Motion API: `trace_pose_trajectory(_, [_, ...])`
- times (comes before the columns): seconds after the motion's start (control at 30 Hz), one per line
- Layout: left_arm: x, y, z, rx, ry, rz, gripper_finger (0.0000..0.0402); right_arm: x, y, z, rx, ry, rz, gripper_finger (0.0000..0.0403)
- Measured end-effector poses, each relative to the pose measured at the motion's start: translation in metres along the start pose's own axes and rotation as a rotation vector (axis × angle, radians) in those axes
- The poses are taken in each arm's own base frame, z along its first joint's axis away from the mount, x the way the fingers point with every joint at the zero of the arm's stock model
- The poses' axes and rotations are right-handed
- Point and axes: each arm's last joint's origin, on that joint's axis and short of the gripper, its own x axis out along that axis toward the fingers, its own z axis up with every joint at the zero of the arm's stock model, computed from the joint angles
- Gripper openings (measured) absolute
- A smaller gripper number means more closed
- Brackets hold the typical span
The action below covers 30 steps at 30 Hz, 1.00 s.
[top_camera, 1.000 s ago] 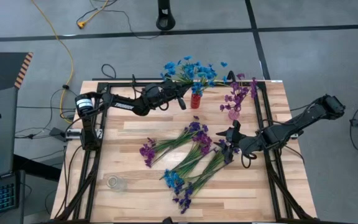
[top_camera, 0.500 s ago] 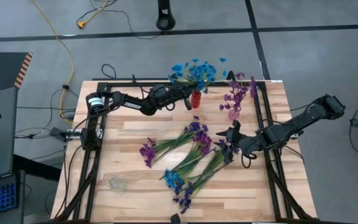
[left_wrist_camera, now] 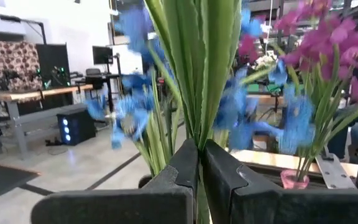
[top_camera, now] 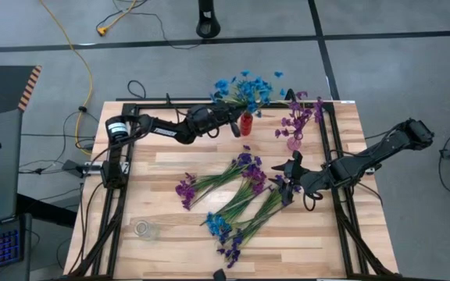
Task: Sort flowers into vase by color
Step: Put the top blue flowers into the red vase
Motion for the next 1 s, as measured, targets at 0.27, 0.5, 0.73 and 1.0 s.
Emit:
trace_pose_trajectory(0.27, [-0.003,0.001,0.017,0.084,0.056,-0.002,0.0000,0.000,0.000,0.000,-0.001,0.002,-0.001,0.0230])
trace_pose_trajectory(0.5, [-0.003,0.001,0.014,0.155,0.089,0.001,0.0000,0.000,0.000,0.000,-0.001,0.001,-0.001,0.0230])
trace_pose_trajectory(0.73, [-0.003,0.001,0.014,0.200,0.095,-0.001,0.0000,0.000,0.000,0.000,-0.001,0.001,-0.001,0.0230])
trace_pose_trajectory(1.0, [-0.004,0.001,0.008,0.206,0.152,-0.010,0.0000,0.000,0.000,0.000,-0.001,0.001,-0.001,0.0230])
